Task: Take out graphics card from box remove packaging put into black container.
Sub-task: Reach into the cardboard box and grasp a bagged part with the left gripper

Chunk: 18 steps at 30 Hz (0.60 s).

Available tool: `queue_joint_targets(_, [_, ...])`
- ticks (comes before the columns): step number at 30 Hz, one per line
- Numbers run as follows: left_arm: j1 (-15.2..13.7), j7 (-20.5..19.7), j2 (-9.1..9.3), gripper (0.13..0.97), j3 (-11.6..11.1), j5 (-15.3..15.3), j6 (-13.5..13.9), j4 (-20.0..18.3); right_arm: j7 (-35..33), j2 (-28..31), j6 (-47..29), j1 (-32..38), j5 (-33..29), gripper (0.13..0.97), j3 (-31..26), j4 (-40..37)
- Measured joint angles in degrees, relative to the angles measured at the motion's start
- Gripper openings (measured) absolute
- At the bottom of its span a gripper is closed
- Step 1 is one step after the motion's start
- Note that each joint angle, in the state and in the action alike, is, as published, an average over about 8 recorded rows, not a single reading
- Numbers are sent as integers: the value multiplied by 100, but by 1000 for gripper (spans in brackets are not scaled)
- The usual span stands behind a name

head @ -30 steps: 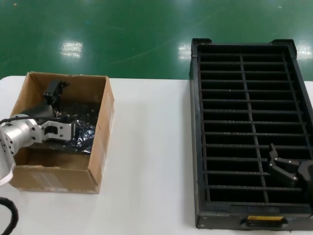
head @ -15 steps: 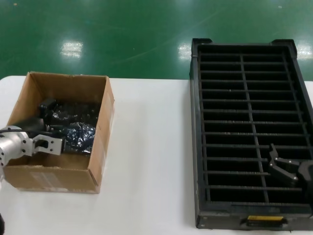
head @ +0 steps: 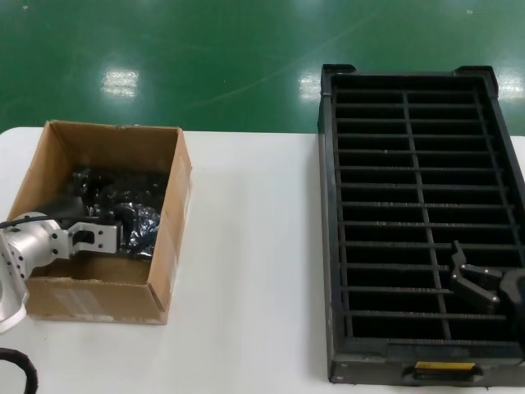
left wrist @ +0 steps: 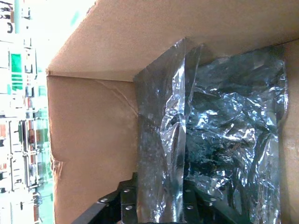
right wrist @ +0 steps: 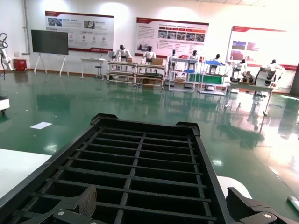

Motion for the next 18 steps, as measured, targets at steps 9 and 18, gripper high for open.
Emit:
queue_joint_targets(9, [35, 293, 33, 244, -266, -260, -104, -2, 0, 0, 0, 0, 0, 966, 0, 0])
queue_joint_targets(18, [45, 350, 10, 159, -532, -520, -54, 0, 0, 0, 0, 0, 0, 966, 0, 0])
